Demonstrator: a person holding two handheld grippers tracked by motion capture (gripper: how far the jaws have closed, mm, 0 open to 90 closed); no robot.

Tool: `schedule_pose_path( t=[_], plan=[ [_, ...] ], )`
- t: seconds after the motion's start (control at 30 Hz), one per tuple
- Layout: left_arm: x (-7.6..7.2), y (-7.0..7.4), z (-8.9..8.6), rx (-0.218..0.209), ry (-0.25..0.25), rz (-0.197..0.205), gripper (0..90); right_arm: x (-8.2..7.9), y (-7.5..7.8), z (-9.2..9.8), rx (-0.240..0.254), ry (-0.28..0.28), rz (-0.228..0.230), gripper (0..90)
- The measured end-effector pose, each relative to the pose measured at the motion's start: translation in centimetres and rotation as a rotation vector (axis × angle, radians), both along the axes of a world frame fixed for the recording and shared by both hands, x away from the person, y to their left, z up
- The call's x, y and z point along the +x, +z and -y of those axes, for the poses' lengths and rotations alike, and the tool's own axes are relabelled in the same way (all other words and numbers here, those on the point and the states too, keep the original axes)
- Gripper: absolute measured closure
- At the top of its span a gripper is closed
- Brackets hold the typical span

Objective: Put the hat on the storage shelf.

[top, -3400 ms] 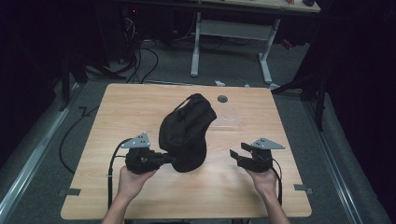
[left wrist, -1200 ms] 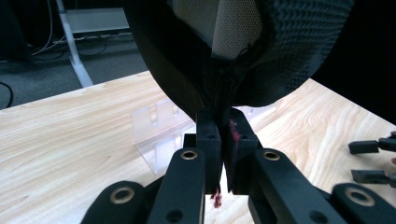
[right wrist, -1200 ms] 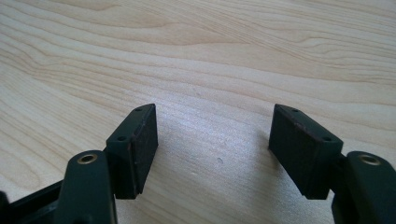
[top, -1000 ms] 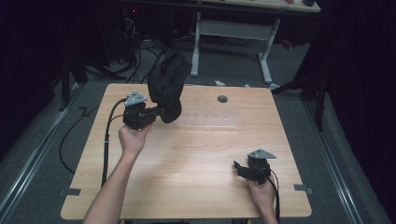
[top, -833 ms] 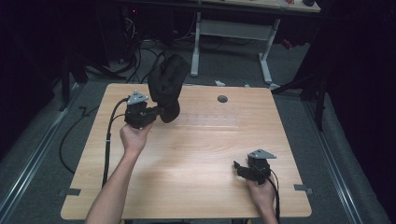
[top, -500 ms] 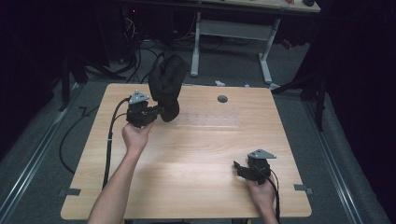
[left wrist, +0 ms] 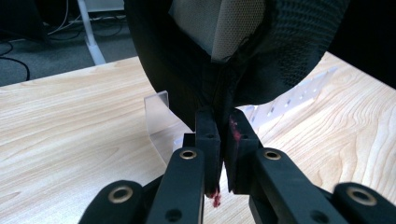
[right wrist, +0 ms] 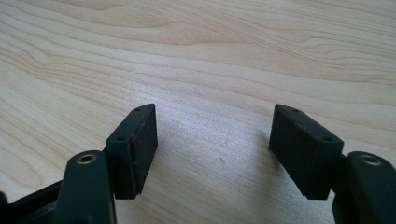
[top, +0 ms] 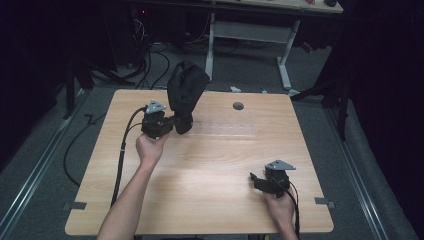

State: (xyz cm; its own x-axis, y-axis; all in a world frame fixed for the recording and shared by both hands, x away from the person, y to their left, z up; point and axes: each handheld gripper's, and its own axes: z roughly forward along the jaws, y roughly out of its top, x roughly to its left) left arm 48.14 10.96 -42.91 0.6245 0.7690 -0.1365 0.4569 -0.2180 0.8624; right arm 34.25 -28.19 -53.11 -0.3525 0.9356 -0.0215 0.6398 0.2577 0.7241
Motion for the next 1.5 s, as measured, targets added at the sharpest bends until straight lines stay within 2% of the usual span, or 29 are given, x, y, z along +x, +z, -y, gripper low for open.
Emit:
schedule_pose_path(
  t=[0.1,0.27,0.37,0.43,0.5,0.7,0.8,0.9,1.3,1.5],
  plan=[
    [0.0,-0.4,0.1,0.003,-0.007,-0.009,85.0,0.0,0.0,0.0,0.001,-0.001,-0.001,32.5],
    [-0.1,-0.8,-0.3,-0.028,-0.007,-0.031,82.3,0.0,0.0,0.0,0.002,-0.001,-0.001,32.5],
    [-0.2,-1.0,-0.7,-0.039,0.001,-0.048,73.0,0.0,0.0,0.0,0.002,-0.001,-0.002,32.5],
    [-0.2,-1.0,-0.6,-0.017,-0.003,-0.054,70.6,0.0,0.0,0.0,0.002,-0.001,-0.001,32.5],
    [-0.3,-1.0,-0.5,0.000,0.002,-0.055,63.6,0.0,0.0,0.0,0.002,0.000,-0.001,32.5],
    [-0.3,-1.1,-0.3,0.004,0.006,-0.069,47.8,0.0,0.0,0.0,0.002,-0.002,-0.001,32.4],
    [-0.4,-1.1,-0.3,0.001,-0.002,-0.077,43.1,0.0,0.0,0.0,0.002,-0.002,-0.001,32.5],
    [-0.5,-0.9,-0.3,0.018,0.024,-0.071,41.8,0.0,0.0,0.0,0.002,-0.002,-0.001,32.5],
    [-1.5,0.0,-1.2,-0.001,0.034,-0.045,35.4,0.0,0.0,0.0,0.001,-0.001,-0.001,32.5],
    [-2.1,0.4,-1.7,0.006,0.036,-0.034,34.8,0.0,0.0,0.0,0.002,-0.002,-0.001,32.4]
  ],
)
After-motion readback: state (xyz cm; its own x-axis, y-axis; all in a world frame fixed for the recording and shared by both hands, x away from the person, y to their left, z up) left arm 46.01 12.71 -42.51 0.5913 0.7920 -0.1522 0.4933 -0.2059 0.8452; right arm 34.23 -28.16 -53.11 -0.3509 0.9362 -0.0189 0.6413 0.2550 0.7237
